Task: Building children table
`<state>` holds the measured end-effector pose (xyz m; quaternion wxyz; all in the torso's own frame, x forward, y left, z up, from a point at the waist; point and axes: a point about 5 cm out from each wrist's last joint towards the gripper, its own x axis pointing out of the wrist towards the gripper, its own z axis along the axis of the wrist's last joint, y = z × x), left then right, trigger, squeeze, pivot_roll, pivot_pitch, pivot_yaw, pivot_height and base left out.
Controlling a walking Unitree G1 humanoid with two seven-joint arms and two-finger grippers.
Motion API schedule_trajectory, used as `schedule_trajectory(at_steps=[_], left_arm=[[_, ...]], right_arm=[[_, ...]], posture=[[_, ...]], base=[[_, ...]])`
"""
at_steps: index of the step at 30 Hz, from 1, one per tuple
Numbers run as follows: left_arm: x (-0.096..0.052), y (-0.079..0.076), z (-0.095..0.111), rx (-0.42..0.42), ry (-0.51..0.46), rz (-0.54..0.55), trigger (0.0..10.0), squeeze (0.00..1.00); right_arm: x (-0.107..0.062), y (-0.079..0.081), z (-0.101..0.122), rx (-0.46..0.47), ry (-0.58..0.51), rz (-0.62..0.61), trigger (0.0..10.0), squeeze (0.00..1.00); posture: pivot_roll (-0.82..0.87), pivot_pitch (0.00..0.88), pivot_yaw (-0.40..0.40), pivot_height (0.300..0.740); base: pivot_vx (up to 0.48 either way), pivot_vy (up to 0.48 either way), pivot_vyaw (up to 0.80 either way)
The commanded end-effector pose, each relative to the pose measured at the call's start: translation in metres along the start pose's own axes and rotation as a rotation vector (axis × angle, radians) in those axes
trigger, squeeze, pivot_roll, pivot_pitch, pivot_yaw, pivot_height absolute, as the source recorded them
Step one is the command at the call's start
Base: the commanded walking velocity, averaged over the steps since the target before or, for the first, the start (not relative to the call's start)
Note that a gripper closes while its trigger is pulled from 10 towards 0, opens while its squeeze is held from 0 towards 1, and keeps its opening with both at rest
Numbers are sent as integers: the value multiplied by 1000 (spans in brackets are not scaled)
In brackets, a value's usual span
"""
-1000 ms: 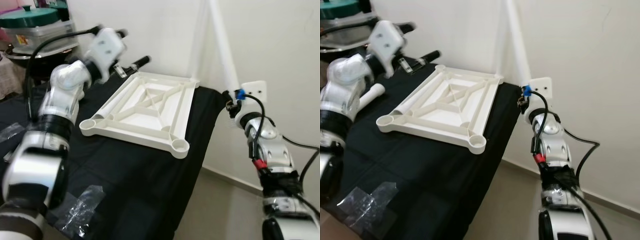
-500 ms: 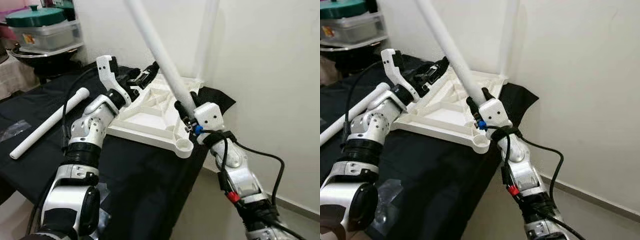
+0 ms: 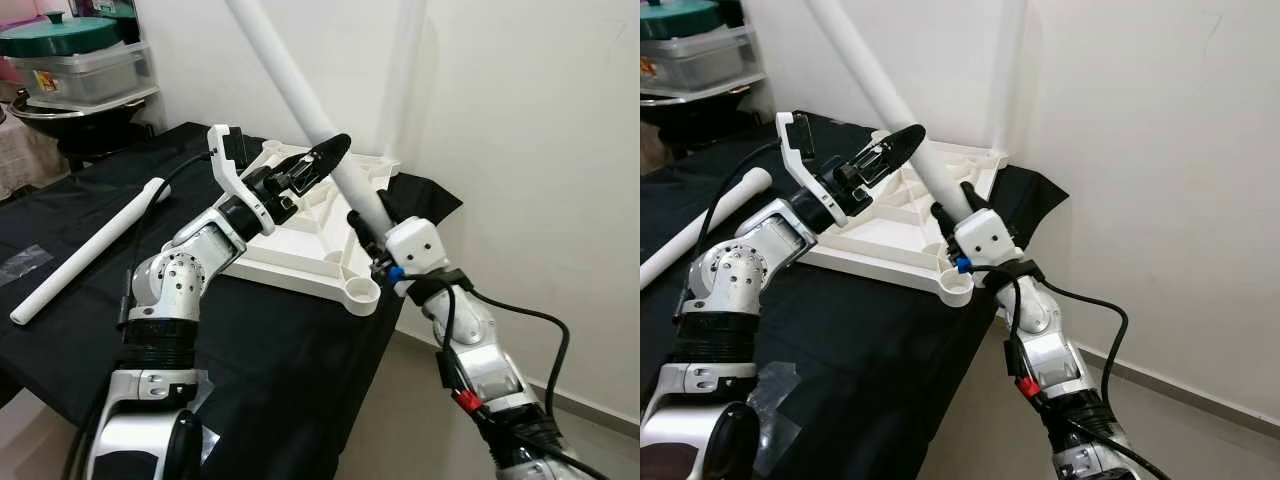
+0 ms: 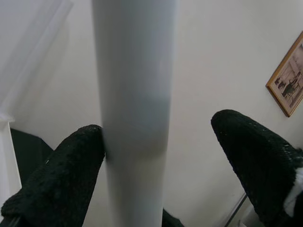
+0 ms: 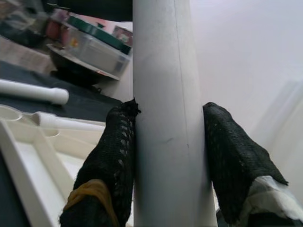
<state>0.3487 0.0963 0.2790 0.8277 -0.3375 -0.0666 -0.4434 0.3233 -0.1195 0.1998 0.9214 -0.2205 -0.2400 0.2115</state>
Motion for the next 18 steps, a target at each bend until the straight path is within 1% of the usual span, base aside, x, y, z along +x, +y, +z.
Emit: schedule_trajectory(at_steps=[1, 3, 7, 8, 12, 18], left_arm=[[3, -11, 1, -26, -6, -53, 10000, 0], [5, -14, -2, -33, 4, -60, 10000, 0], [7, -11, -6, -61, 7, -24, 10000, 0], [8, -11, -6, -61, -3, -21, 0, 0], [9, -10, -6, -48, -19, -8, 0, 0], [5, -13, -7, -45, -18, -18, 0, 0]], right_arm=[[-3, 10, -7, 2, 24, 51, 0, 0], [-3, 13, -7, 10, 19, 60, 0, 0], [-5, 20, -6, 10, 9, 85, 0, 0], [-6, 22, -7, 10, 12, 90, 0, 0], [-9, 26, -10, 9, 24, 101, 0, 0], [-10, 25, -12, 6, 29, 93, 0, 0]], posture=[[36, 0, -28, 740], [33, 0, -25, 740], [26, 0, -17, 740], [25, 0, -15, 740], [25, 0, -14, 740], [29, 0, -15, 740]], base=[[0, 0, 0], [0, 0, 0], [0, 0, 0], [0, 0, 0], [0, 0, 0], [0, 0, 0]])
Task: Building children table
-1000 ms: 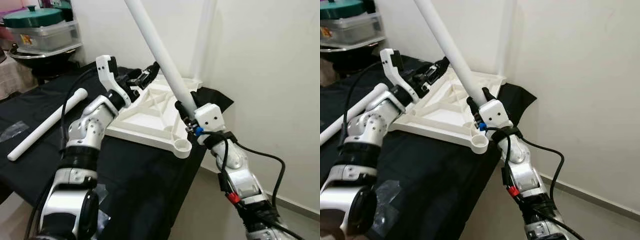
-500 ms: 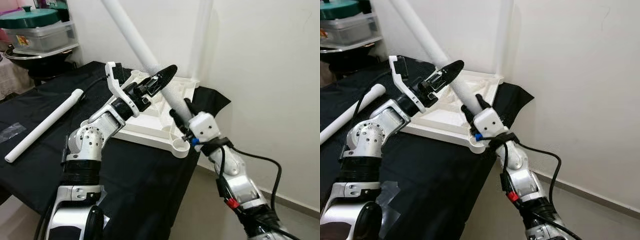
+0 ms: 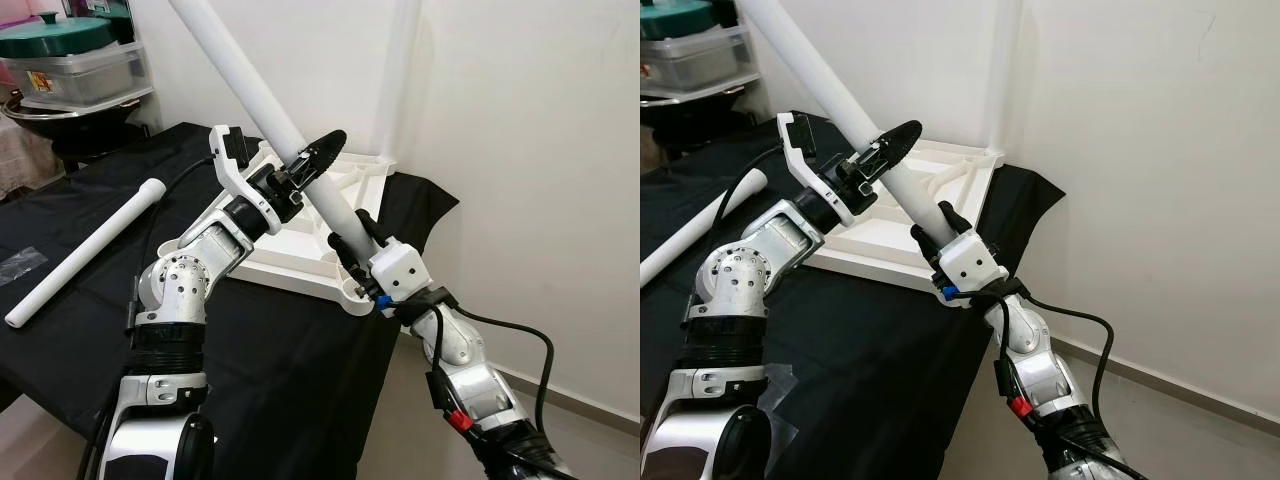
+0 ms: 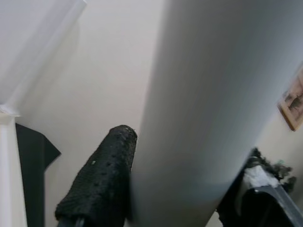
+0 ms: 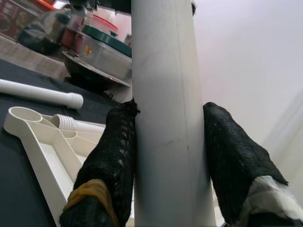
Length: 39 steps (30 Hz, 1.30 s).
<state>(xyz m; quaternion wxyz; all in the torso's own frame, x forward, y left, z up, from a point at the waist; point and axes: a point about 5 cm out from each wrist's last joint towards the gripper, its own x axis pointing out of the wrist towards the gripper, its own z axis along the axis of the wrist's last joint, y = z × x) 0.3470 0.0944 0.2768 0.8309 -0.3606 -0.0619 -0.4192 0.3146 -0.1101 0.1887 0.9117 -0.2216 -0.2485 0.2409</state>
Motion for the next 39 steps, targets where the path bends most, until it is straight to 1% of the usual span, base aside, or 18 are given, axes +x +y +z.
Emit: schedule_trajectory(at_steps=[1, 8, 12, 14, 15, 18, 20, 21, 23, 24, 26, 28, 30, 32, 33, 34, 35, 39], left_arm=[[4, -13, -4, -8, 13, -69, 0, 0], [2, -15, -4, 0, 13, -77, 0, 0], [2, -17, 3, 7, -30, -75, 0, 0], [2, -17, 3, 7, -30, -75, 0, 0], [2, -18, 6, 8, -42, -75, 0, 0], [5, -19, 25, -13, -130, -67, 0, 0], [5, -20, 27, -16, -142, -67, 0, 0], [6, -21, 27, -11, -140, -70, 0, 0], [6, -21, 27, -10, -139, -70, 0, 0], [6, -21, 25, -13, -132, -69, 0, 0], [6, -21, 25, -13, -132, -69, 0, 0], [4, -21, 20, -22, -109, -70, 0, 0], [4, -21, 19, -22, -104, -72, 0, 0], [4, -24, 15, -2, -72, -87, 0, 0], [4, -24, 15, -2, -72, -87, 0, 0], [4, -26, 11, 7, -50, -100, 0, 0], [5, -32, 4, 38, -5, -133, 0, 0], [8, -36, 2, 60, 8, -144, 0, 0]], right_arm=[[-4, 9, -11, 5, 62, 36, 0, 0], [-2, 5, -12, -11, 65, 6, 0, 0], [3, -10, -16, -18, 97, -106, 0, 0], [3, -10, -16, -18, 97, -106, 0, 0], [4, -12, -16, -16, 100, -121, 0, 0], [9, -9, -14, -6, 94, -133, 0, 0], [11, -8, -14, -7, 94, -132, 0, 0], [14, -6, -15, -12, 103, -135, 9098, 0], [14, -6, -15, -13, 105, -137, 9098, 0], [16, -6, -14, -5, 103, -131, 10000, 1000], [16, -6, -14, -5, 103, -131, 10000, 1000], [20, -3, -16, -18, 120, -36, 10000, 1000], [20, -2, -17, -26, 125, -12, 10000, 1000], [21, -1, -23, -57, 174, 48, 10000, 1000], [21, -1, -23, -57, 174, 48, 10000, 1000], [22, -2, -26, -63, 198, 80, 10000, 1000], [27, -3, -28, -87, 225, 133, 10000, 1000], [32, -1, -29, -118, 243, 171, 10000, 1000]], posture=[[30, 0, -16, 740], [34, 0, -22, 740], [36, 0, -28, 740], [36, 0, -28, 740], [36, 0, -28, 740], [42, 0, -37, 740], [42, 0, -37, 740], [43, 0, -40, 740], [43, 0, -40, 740], [43, 0, -42, 740], [43, 0, -42, 740], [40, 0, -43, 740], [40, 0, -43, 740], [41, 0, -45, 740], [41, 0, -45, 740], [42, 0, -50, 740], [43, 0, -52, 740], [45, 0, -53, 740]], base=[[0, 0, 0], [0, 0, 0], [0, 0, 0], [0, 0, 0], [0, 0, 0], [0, 0, 0], [0, 0, 0], [0, 0, 0], [0, 0, 0], [0, 0, 0], [0, 0, 0], [0, 0, 0], [0, 0, 0], [0, 0, 0], [0, 0, 0], [0, 0, 0], [0, 0, 0], [0, 0, 0]])
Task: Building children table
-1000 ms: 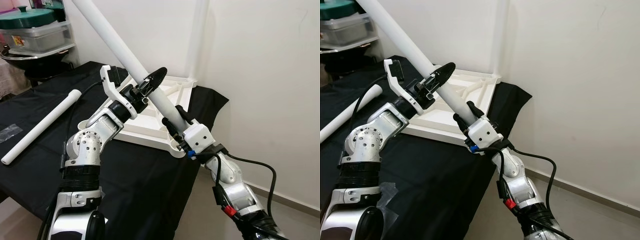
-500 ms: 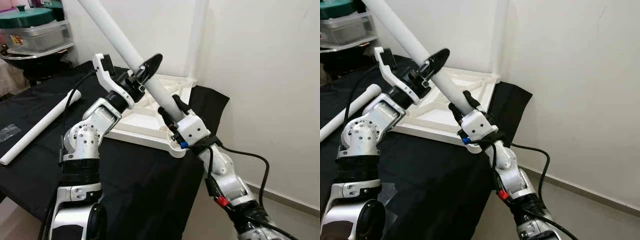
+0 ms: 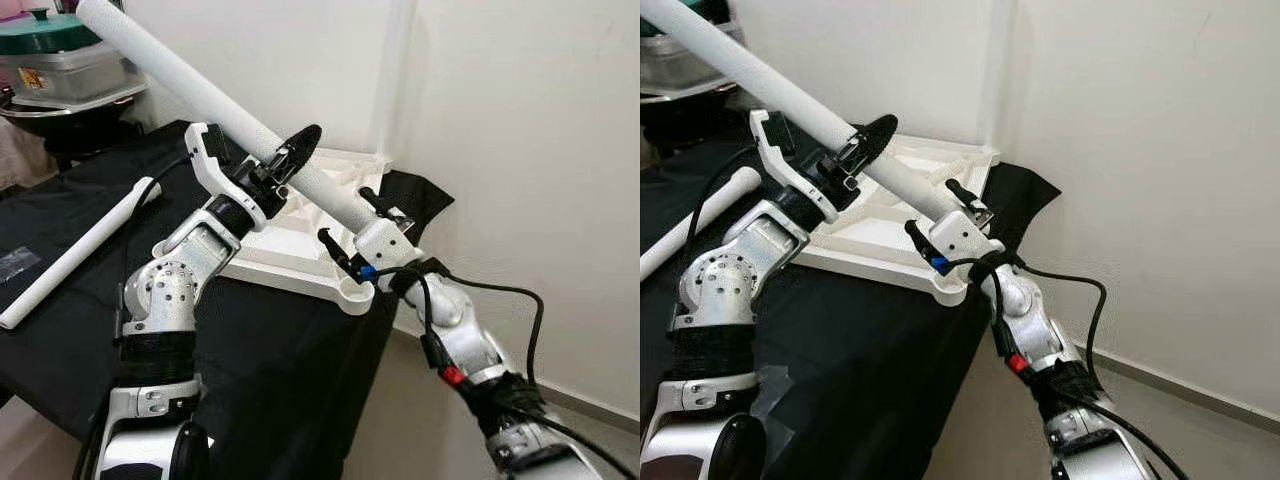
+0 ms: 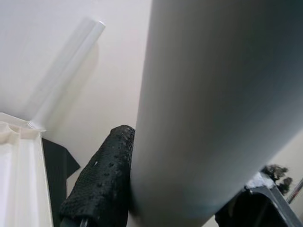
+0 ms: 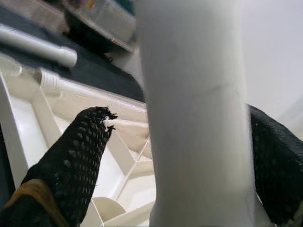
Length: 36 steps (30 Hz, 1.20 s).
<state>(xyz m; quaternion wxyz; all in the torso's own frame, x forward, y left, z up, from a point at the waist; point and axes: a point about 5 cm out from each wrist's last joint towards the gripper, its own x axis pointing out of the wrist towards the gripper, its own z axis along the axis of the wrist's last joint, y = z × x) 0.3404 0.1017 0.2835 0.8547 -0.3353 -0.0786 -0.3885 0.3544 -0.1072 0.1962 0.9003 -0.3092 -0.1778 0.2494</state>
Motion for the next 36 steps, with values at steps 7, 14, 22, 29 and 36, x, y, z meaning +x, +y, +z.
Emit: schedule_trajectory(at_steps=[7, 14, 22, 29, 36], left_arm=[[20, -42, -12, 57, 79, -248, 0, 0], [22, -48, -18, 63, 97, -255, 0, 0], [22, -47, -26, 55, 111, -240, 0, 0], [21, -43, -31, 62, 123, -223, 0, 0], [21, -42, -39, 102, 174, -233, 0, 0]], right_arm=[[23, 18, -17, -80, 241, 95, 10000, 1000], [35, 18, -11, -27, 279, 74, 10000, 0], [54, 7, 13, 123, 202, -35, 10000, 0], [62, 4, 34, 123, 119, -43, 10000, 0], [67, 14, 45, 42, 91, 16, 10000, 0]], posture=[[44, 0, -50, 740], [41, 0, -45, 740], [41, 0, -44, 740], [38, 0, -43, 740], [28, 0, -36, 740]], base=[[0, 0, 0], [0, 0, 0], [0, 0, 0], [0, 0, 0], [0, 0, 0]])
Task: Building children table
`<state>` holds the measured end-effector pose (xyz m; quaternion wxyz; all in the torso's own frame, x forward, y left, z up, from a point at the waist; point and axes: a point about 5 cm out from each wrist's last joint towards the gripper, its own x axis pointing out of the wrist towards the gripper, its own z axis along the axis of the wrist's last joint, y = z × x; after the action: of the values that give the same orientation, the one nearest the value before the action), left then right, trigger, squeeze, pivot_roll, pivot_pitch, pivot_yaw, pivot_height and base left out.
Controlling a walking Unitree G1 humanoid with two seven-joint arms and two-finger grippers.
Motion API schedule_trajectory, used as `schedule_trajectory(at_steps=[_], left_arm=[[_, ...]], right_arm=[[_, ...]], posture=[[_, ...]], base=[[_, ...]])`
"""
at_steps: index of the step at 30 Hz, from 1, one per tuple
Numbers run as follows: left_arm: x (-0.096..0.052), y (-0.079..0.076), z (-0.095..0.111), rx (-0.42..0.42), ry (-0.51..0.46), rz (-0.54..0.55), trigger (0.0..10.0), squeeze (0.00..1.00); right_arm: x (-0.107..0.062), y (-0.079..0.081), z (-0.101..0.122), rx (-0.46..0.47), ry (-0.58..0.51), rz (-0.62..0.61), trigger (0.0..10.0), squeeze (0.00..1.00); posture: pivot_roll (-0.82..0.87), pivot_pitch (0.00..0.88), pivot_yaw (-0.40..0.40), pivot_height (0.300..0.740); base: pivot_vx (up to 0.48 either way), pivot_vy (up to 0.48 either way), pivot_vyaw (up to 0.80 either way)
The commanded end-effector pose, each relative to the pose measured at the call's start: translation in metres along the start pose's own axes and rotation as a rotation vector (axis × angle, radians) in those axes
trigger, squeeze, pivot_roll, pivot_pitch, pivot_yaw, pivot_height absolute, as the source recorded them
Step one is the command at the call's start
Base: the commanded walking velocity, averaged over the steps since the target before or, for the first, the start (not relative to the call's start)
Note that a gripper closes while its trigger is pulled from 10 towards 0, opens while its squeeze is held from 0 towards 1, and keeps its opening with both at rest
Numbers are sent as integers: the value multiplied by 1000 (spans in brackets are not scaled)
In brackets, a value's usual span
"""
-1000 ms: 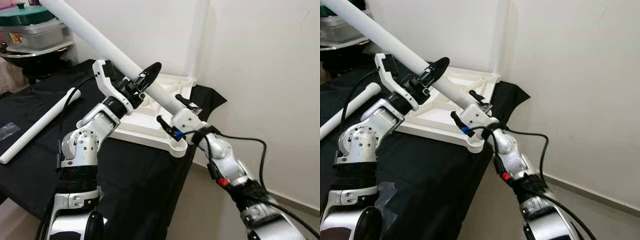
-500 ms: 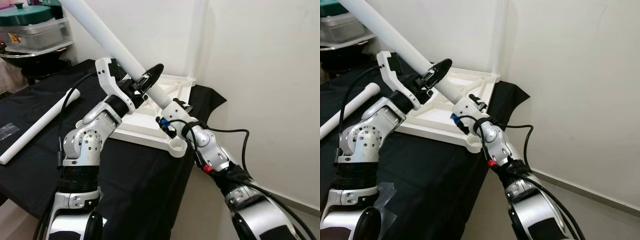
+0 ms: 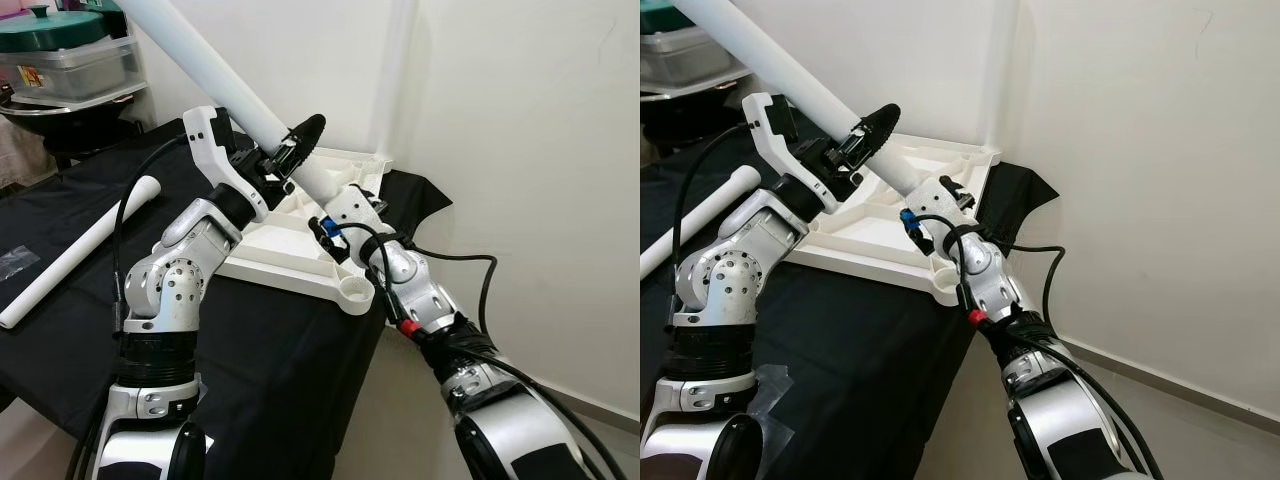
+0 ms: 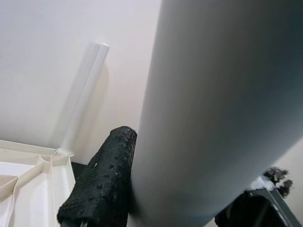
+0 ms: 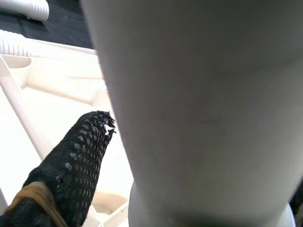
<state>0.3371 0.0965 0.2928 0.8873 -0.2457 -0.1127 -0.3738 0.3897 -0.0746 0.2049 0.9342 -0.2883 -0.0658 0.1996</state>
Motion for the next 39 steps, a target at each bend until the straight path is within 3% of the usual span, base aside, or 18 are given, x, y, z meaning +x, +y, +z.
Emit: schedule_trajectory(at_steps=[1, 5, 7, 11, 13, 17, 18, 24, 29, 30, 31, 32, 36, 39], left_arm=[[16, -41, -36, -91, 150, -264, 0, 0], [16, -42, -38, -79, 163, -265, 157, 0], [14, -43, -44, -63, 194, -270, 1451, 0], [14, -42, -47, -54, 207, -268, 1725, 0], [13, -40, -54, -26, 233, -250, 4235, 0], [13, -39, -58, -5, 245, -234, 4706, 0], [13, -38, -60, 1, 248, -226, 6235, 0], [13, -35, -62, 18, 248, -199, 7216, 0], [13, -34, -62, 20, 243, -191, 7373, 0], [13, -34, -61, 20, 242, -191, 7529, 0], [13, -34, -61, 20, 242, -191, 7529, 0], [13, -33, -61, 21, 241, -190, 7608, 0], [13, -32, -60, 20, 242, -189, 7725, 0], [13, -32, -60, 20, 243, -191, 8745, 0]], right_arm=[[9, 14, 42, -69, -143, 63, 10000, 0], [9, 15, 44, -82, -149, 64, 10000, 0], [10, 17, 50, -94, -162, 68, 10000, 0], [10, 17, 53, -94, -167, 68, 10000, 0], [11, 18, 60, -87, -182, 64, 10000, 0], [12, 18, 64, -79, -195, 57, 10000, 0], [11, 18, 66, -77, -199, 55, 10000, 0], [11, 17, 67, -66, -197, 46, 10000, 0], [11, 16, 61, -59, -169, 39, 10000, 0], [11, 17, 59, -47, -159, 38, 2353, 0], [11, 17, 59, -47, -159, 38, 2353, 0], [11, 18, 57, -30, -154, 41, 0, 0], [10, 19, 54, 5, -147, 40, 0, 0], [9, 20, 53, 12, -146, 36, 0, 0]], posture=[[28, 0, -36, 740], [26, 0, -36, 740], [25, 0, -34, 740], [25, 0, -34, 740], [22, 0, -31, 740], [22, 0, -29, 740], [22, 0, -29, 740], [18, 0, -23, 740], [20, 0, -23, 740], [22, 0, -22, 740], [22, 0, -22, 740], [23, 0, -20, 740], [23, 0, -16, 740], [24, 0, -13, 740]], base=[[0, 0, 0], [0, 0, 0], [0, 0, 0], [0, 0, 0], [0, 0, 0], [0, 0, 0], [0, 0, 0], [0, 0, 0], [0, 0, 0], [0, 0, 0], [0, 0, 0], [0, 0, 0], [0, 0, 0], [0, 0, 0]])
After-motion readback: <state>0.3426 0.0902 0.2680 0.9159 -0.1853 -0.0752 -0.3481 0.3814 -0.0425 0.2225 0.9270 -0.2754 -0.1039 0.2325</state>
